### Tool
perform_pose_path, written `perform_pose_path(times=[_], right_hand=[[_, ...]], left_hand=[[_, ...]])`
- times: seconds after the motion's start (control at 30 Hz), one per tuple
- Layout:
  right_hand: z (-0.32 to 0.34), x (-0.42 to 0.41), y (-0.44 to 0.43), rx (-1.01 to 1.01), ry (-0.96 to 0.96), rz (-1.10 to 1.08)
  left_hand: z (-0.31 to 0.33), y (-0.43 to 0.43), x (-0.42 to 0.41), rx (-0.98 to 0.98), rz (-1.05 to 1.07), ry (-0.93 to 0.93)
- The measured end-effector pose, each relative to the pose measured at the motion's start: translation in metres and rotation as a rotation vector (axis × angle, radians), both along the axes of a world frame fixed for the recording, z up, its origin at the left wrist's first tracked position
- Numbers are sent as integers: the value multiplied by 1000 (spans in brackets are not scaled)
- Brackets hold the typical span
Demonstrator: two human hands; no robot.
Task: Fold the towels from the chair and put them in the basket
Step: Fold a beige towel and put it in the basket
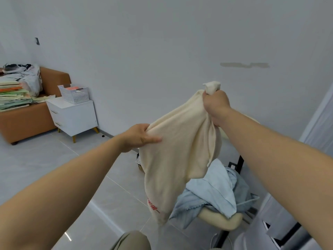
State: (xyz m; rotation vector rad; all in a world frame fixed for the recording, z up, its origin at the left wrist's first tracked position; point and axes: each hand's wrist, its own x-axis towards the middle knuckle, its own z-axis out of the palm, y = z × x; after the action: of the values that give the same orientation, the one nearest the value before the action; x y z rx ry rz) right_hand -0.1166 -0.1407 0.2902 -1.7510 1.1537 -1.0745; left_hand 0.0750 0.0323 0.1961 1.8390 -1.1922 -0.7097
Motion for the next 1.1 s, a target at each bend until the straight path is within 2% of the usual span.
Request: perform_pose_path(times=[0.1,0.13,0.2,0.27,0.33,0.4,0.43,0.5,0.57,0.7,0.77,0.87,0.9,1.03,1.1], right_hand=[[-3,-6,-4,-26,20,-49],[-6,-6,-5,-43,44,-30],[-13,-6,-2,-61,134,90],[-22,-7,3,27,206,339],[-30,-7,12,90,331,596],[-39,-2,26,23,498,786],[-43,1,31,-49,576,806],[-50,8,38,-167,660,742],[-53,11,36,-202,640,661],[-49,8,32,-11,342,532],[-47,10,22,43,250,418],[-45,8,7,94,160,252],[-45,7,2,118,135,200],[-45,-4,-22,188,72,61],[-45,-9,-32,219,41,23]], left_hand=[[-4,-2,9,199,3,-310],[-5,-2,10,201,37,-331],[-3,-3,5,158,98,-219],[1,-5,-5,96,111,-75],[7,-10,-11,15,55,-34],[14,-13,-19,-66,-36,-12],[17,-14,-22,-101,-74,-1],[23,-15,-25,-144,-127,16],[24,-12,-21,-120,-109,6],[17,-4,-11,135,-27,-301],[8,-1,-8,178,24,-260],[-7,2,-1,159,62,-102],[-10,4,0,144,79,-99],[-14,12,6,73,96,-245],[-13,16,12,123,49,-345]])
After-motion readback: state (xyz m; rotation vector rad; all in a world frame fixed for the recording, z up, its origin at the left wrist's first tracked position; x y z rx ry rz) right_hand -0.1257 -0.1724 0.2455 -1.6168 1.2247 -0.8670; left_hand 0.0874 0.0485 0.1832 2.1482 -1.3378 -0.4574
